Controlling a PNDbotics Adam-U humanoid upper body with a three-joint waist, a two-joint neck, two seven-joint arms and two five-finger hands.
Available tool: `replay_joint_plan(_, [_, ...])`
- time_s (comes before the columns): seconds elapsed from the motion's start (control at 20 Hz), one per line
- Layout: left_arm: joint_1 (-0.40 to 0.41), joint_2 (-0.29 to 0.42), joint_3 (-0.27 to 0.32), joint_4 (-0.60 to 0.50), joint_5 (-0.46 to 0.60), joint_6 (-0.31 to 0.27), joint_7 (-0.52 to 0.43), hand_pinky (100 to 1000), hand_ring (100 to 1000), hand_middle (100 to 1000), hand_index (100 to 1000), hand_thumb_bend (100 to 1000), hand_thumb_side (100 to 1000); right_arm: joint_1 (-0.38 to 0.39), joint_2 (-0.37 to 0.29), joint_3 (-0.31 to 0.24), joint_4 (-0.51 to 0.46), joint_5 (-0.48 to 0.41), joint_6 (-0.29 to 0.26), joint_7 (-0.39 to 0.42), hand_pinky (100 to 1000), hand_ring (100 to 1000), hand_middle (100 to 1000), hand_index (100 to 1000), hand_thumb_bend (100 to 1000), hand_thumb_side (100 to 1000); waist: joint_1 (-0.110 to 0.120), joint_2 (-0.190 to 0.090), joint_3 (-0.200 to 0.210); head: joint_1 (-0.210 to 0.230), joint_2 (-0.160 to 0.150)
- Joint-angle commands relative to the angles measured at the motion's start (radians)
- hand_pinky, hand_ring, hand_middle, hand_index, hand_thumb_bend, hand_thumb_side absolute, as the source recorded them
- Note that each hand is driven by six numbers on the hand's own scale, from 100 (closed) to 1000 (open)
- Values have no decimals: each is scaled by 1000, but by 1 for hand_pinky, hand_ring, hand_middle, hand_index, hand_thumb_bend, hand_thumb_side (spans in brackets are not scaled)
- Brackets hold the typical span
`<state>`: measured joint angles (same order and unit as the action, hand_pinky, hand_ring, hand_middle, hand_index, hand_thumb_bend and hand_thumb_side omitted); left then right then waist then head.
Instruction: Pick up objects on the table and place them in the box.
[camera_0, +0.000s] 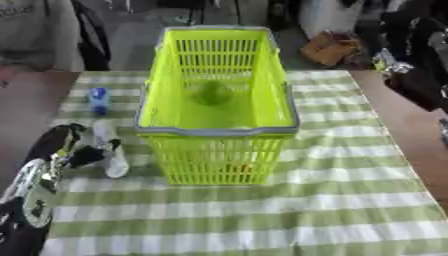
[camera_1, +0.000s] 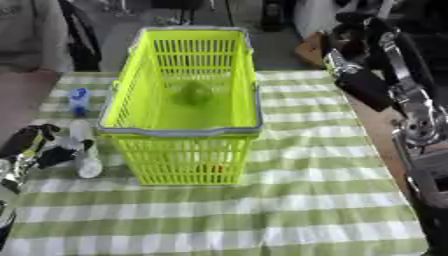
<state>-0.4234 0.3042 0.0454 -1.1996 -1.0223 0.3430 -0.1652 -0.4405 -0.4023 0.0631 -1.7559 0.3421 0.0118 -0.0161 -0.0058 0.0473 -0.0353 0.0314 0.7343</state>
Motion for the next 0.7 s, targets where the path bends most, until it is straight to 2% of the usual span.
replay_joint_plan(0.05, [-29, 2, -4, 11, 1, 0, 36, 493, 817, 694, 872, 739, 728, -16, -21, -3, -12, -3, -1, 2, 611, 570, 712, 862, 299, 603, -1, -14, 0, 4, -8])
replay_joint_plan(0.4, [-55, -7, -22, 30, 3, -8, 56, 489, 802, 686, 866, 742, 720, -15, -19, -2, -12, -4, -1, 4, 611, 570, 711, 862, 298, 604, -1, -14, -1, 7, -7])
replay_joint_plan(0.45, [-57, -7, -24, 35, -3, -9, 53, 493, 793, 691, 865, 717, 706, -15, -19, -2, -12, -4, -1, 4, 611, 570, 711, 862, 297, 604, -1, -14, -2, 7, -7])
replay_joint_plan(0.7, [-63, -11, -34, 74, -68, -29, -18, 510, 792, 711, 868, 721, 691, -14, -19, -1, -11, -5, -2, 4, 611, 569, 711, 862, 296, 604, 0, -15, -5, 7, -6])
